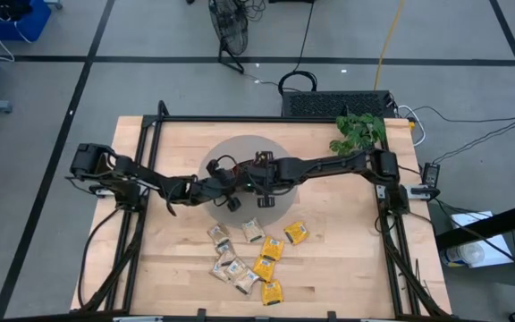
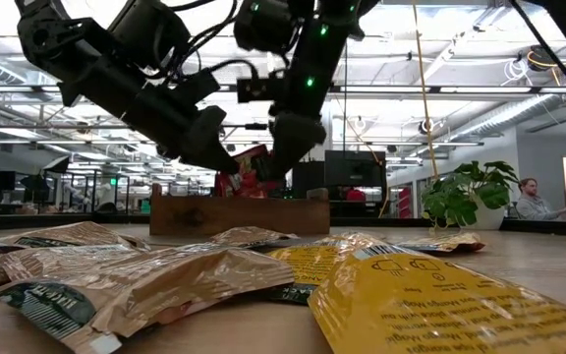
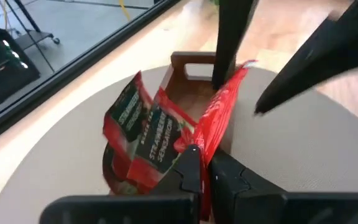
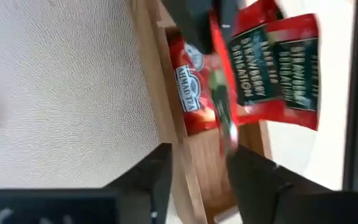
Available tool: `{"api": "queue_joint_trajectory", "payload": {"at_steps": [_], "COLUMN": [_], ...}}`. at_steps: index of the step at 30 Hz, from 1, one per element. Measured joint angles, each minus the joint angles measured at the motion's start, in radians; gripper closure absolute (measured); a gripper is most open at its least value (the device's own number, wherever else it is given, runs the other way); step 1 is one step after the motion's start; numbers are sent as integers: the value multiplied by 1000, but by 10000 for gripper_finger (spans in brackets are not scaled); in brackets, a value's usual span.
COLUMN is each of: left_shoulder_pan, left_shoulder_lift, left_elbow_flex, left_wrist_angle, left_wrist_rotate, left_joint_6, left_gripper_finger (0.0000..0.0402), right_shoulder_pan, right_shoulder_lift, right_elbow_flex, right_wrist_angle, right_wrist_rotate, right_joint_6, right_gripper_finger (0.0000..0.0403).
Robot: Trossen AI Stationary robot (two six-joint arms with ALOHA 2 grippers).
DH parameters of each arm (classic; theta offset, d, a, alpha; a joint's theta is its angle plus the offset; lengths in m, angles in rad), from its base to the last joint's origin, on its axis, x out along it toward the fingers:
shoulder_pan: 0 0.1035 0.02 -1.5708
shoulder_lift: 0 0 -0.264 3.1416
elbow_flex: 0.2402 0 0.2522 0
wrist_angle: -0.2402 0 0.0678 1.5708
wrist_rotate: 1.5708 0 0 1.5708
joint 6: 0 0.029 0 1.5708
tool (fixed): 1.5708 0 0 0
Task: Pick & Place Tea
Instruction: Put the red tea bag into the wooden organizer
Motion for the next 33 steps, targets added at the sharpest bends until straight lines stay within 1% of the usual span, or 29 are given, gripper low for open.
{"api": "queue_joint_trajectory", "payload": {"at_steps": [2,3,6,9,11,13,15,16,17,20,23,24,27,29,33], "left_shoulder_pan": [-3,-8,-25,-47,-59,-67,-68,-68,-65,-64,-64,-64,-64,-64,-64], "left_shoulder_lift": [0,2,2,2,2,2,2,2,2,2,2,2,2,2,2], "left_elbow_flex": [-31,-54,-148,-252,-303,-335,-348,-348,-348,-341,-339,-339,-339,-339,-339], "left_wrist_angle": [58,118,365,606,727,801,833,838,840,838,844,846,841,835,826], "left_wrist_rotate": [-5,-3,12,29,30,30,34,43,51,62,72,73,76,79,79], "left_joint_6": [1,12,63,122,150,172,181,183,184,191,207,210,211,208,202], "left_gripper_finger": [390,390,390,390,390,390,390,390,390,390,390,390,390,390,390], "right_shoulder_pan": [0,0,-4,-17,-28,-38,-44,-45,-47,-57,-72,-77,-91,-96,-96], "right_shoulder_lift": [-23,-34,-67,-100,-131,-168,-203,-220,-236,-275,-296,-303,-327,-335,-335], "right_elbow_flex": [0,0,1,-33,-89,-171,-272,-327,-383,-542,-665,-692,-726,-735,-724], "right_wrist_angle": [-18,-21,-48,-3,105,256,447,556,662,983,1219,1255,1274,1275,1266], "right_wrist_rotate": [0,0,-1,-10,-78,-200,-330,-379,-406,-418,-413,-413,-411,-385,-393], "right_joint_6": [21,27,28,21,-7,-51,-83,-92,-99,-115,-114,-106,-88,-84,-81], "right_gripper_finger": [242,236,225,223,226,229,233,235,237,240,243,243,243,243,243]}}
